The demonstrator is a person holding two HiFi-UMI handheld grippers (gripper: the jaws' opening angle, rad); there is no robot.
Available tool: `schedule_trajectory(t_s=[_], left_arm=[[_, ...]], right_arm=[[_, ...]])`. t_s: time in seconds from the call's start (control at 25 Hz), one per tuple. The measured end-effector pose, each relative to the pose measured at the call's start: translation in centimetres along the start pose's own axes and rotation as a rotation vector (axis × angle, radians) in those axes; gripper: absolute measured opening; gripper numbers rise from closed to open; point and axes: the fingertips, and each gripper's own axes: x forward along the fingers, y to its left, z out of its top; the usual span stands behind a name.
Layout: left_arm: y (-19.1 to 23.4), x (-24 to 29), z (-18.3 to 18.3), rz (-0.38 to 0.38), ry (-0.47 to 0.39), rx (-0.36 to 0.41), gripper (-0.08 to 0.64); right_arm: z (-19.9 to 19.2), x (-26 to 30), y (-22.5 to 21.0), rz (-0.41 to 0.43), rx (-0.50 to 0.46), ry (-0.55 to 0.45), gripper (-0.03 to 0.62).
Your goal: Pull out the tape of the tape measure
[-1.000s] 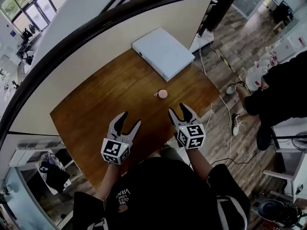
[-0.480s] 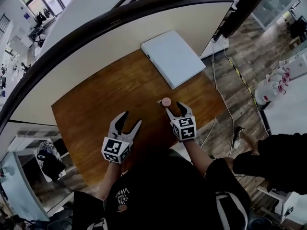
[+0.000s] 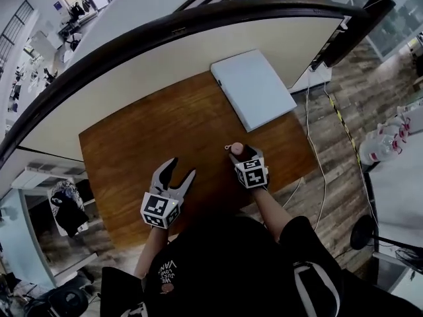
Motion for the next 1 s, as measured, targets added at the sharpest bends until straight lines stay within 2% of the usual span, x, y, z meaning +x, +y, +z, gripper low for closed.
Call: schedule_trajectory(t_s=[0.16, 0.32, 0.4, 0.44, 0.6, 0.72, 0.8, 1.0], left_arm=[[0.7, -0.7, -0.2, 0.019, -0.002, 0.011, 0.244], [1.3, -1.4, -0.1, 0.039, -0.005, -0.006, 0.244], [1.4, -1.6, -0.2, 0.031, -0.009, 0.007, 0.244], [1.3, -1.7, -0.3, 0.025, -0.008, 0.014, 0.244], [1.0, -2.2, -0.6, 0.002, 0.012, 0.044, 0.244], [1.1, -2.7, -0.7, -0.015, 0.035, 0.085, 0.244], [1.1, -3.0, -0.9, -0.028, 0.043, 0.101, 0.244], [0.9, -3.4, -1.1, -0.074, 0.049, 0.128, 0.244]], right_arm=[[-0.3, 1.3, -0.2, -0.008, -0.034, 0.042, 0.249], [-0.3, 1.5, -0.1, -0.015, -0.070, 0.004, 0.249], [-0.1, 1.5, 0.1, -0.014, -0.090, -0.001, 0.244], [-0.1, 1.5, 0.2, -0.014, -0.099, 0.000, 0.221], [0.1, 0.7, 0.9, -0.020, -0.144, 0.027, 0.219], [1.1, -0.5, 1.8, -0.021, -0.181, -0.001, 0.219], [2.0, -1.5, 2.5, -0.020, -0.219, -0.031, 0.219], [5.0, -4.6, 4.9, -0.038, -0.389, -0.107, 0.219]])
